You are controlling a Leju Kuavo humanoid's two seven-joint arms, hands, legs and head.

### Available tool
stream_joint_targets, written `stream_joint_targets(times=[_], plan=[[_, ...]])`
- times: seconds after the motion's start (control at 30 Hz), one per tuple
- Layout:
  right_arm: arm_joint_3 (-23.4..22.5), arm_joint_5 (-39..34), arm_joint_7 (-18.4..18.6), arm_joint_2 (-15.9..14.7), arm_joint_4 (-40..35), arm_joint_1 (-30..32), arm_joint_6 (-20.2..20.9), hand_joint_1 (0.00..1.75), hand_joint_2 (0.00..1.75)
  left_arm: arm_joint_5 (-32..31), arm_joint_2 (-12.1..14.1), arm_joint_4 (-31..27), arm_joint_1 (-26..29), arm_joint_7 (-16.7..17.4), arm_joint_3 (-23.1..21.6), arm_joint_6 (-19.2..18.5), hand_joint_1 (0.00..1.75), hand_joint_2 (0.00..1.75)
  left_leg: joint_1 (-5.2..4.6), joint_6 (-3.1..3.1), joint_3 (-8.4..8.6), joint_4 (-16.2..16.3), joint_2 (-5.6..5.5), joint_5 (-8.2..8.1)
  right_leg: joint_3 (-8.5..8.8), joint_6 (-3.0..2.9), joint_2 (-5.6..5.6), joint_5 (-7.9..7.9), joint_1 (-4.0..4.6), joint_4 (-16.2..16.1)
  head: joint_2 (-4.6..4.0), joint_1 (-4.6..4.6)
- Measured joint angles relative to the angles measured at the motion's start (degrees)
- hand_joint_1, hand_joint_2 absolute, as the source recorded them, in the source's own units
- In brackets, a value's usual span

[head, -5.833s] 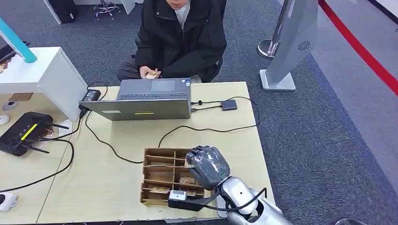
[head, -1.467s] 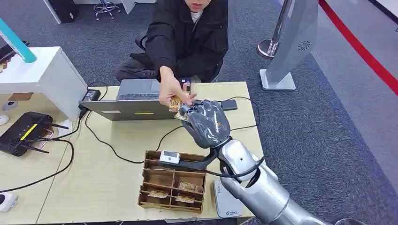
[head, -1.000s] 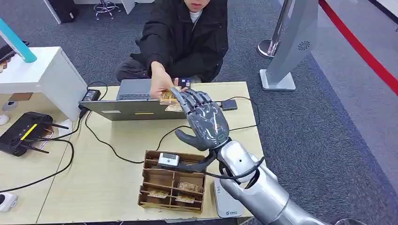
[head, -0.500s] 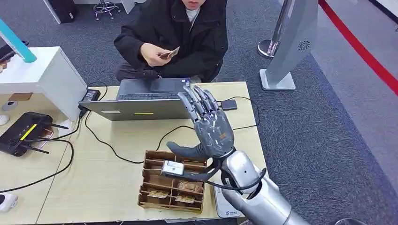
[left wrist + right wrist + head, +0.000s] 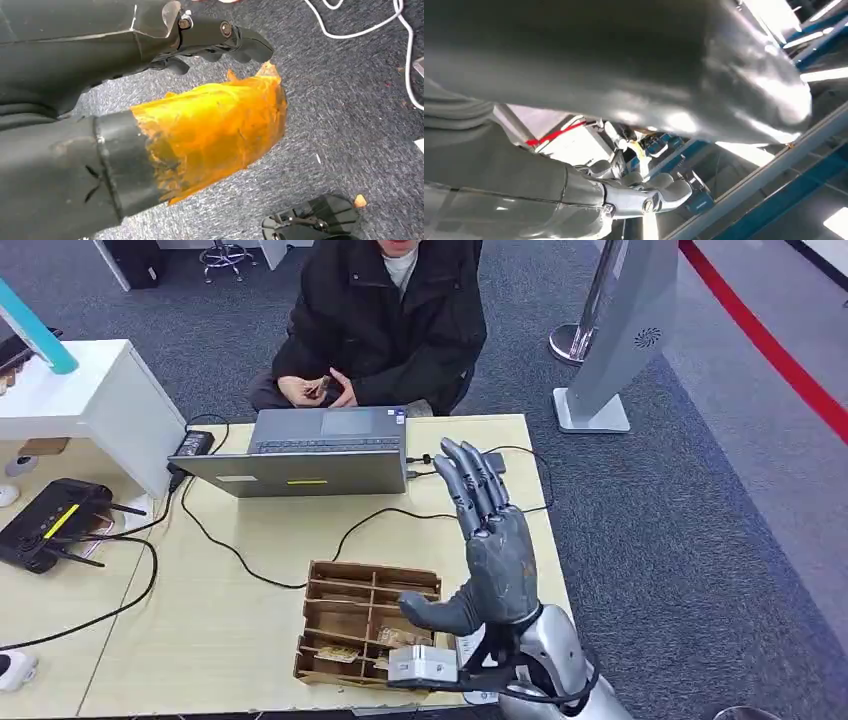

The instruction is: Pass the card to the sensor for recognition and then transmit it.

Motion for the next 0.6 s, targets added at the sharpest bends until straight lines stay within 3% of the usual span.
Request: stream_joint_targets(times=[0.33, 0.6], plan=[[-1.5, -11.7, -6.5, -1.2, -4.3, 5.8, -0.5, 0.0, 0.0, 1.1, 0.1, 0.0, 0.2, -0.2, 1.0, 0.7, 0.0, 0.0, 0.0, 0.01, 0.0, 0.0, 0.0, -0.01, 0.0, 0.0, -0.01, 0.0, 0.0, 0.0, 0.0, 0.0], [-2.5, -12.7, -7.5, -1.9, -5.8, 8.0, -0.6, 0.0, 0.0, 1.2, 0.1, 0.0, 0.2, -0.2, 1.4, 0.8, 0.0, 0.0, 0.0, 0.03, 0.0, 0.0, 0.01, -0.02, 0.01, 0.0, 0.0, 0.0, 0.0, 0.0, 0.0, 0.0]])
